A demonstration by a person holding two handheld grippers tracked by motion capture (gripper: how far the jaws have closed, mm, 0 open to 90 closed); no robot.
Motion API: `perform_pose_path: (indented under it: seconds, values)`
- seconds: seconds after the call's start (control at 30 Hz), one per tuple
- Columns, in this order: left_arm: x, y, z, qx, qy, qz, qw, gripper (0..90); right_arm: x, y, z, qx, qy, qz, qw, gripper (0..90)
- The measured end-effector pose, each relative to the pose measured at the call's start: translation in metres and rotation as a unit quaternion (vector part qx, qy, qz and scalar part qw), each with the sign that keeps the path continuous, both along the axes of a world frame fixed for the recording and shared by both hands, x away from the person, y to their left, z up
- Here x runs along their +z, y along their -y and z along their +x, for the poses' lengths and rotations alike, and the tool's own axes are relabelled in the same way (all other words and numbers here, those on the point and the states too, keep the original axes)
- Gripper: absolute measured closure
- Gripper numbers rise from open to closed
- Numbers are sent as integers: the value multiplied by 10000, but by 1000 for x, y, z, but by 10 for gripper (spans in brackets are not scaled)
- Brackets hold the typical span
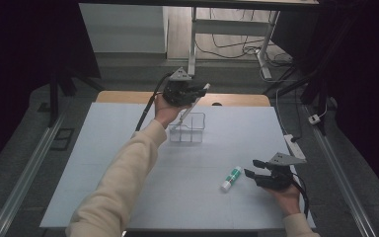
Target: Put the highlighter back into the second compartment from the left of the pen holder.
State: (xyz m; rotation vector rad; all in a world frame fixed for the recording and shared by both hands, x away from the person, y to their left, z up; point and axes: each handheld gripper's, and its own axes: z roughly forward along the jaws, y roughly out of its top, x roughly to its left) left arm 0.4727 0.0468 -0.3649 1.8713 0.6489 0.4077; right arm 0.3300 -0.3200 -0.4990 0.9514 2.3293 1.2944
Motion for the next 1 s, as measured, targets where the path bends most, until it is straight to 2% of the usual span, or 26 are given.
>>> perform_pose_path:
  seconds: [0.23, 0.43, 0.57, 0.67, 0.83, 0.9, 1.0]
  values:
    - [-2, 6, 11, 24, 47, -53, 10000, 783, 0, 2, 0, -25, -12, -14, 10000, 423]
    - [-12, 8, 20, 55, -51, -86, 9999, 783, -1, 2, 1, -21, -22, -10, 10000, 423]
    - [-19, 8, 24, 42, -6, 22, 10000, 782, -1, 2, 1, -26, -17, -1, 10000, 423]
    - [-24, 6, 25, 26, -68, 58, 10000, 781, -1, 3, 1, -39, -7, -25, 10000, 422]
    - [-32, 3, 27, 39, -85, 9, 10000, 780, -2, 3, 1, -35, -25, -39, 10000, 423]
    - [-34, 1, 28, 55, -135, -78, 9999, 780, -2, 3, 1, -31, -21, -40, 10000, 423]
    - [-36, -1, 29, 68, -151, -44, 9999, 780, -2, 3, 1, -24, -36, -31, 10000, 423]
